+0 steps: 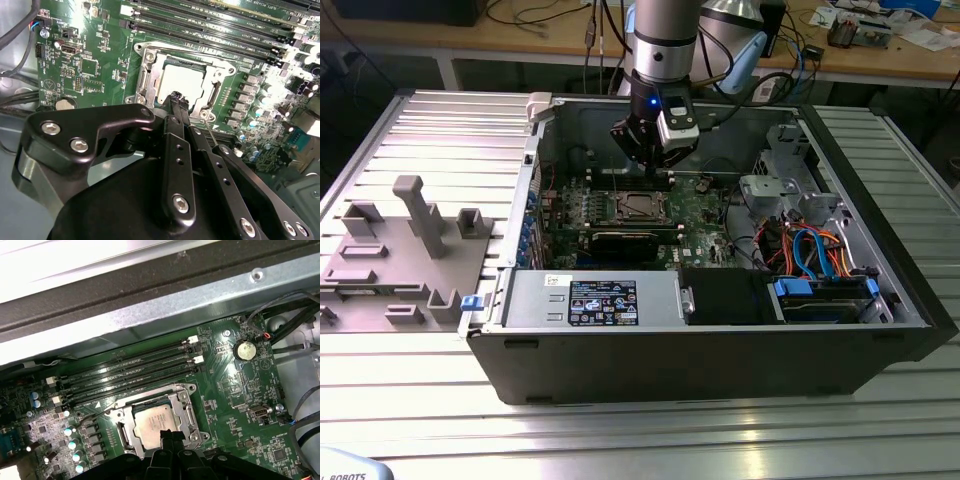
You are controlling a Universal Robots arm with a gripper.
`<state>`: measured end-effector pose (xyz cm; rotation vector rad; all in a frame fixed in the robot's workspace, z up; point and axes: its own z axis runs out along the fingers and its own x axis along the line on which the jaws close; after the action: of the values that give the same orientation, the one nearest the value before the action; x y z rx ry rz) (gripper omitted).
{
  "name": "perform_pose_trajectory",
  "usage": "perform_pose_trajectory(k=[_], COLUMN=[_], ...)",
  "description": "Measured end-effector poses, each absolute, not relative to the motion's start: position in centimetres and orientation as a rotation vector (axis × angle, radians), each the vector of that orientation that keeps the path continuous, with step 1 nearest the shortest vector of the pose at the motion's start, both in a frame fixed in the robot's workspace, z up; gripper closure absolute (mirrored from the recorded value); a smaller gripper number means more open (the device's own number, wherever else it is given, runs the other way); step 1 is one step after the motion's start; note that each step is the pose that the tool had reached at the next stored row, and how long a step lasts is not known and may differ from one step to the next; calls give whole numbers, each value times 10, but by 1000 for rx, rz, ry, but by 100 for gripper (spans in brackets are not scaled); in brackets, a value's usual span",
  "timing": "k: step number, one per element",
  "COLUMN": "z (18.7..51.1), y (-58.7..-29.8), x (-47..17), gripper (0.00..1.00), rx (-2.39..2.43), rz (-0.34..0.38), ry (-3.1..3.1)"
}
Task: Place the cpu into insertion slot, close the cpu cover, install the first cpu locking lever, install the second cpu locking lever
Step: 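Install the first cpu locking lever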
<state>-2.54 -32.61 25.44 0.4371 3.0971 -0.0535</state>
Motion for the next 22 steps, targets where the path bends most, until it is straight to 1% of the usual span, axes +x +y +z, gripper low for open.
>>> perform_pose_trajectory(k=[22], z=[254], y=[-326], x=[-25], gripper=[89], rx=[385], rz=[-53], ry=[3103])
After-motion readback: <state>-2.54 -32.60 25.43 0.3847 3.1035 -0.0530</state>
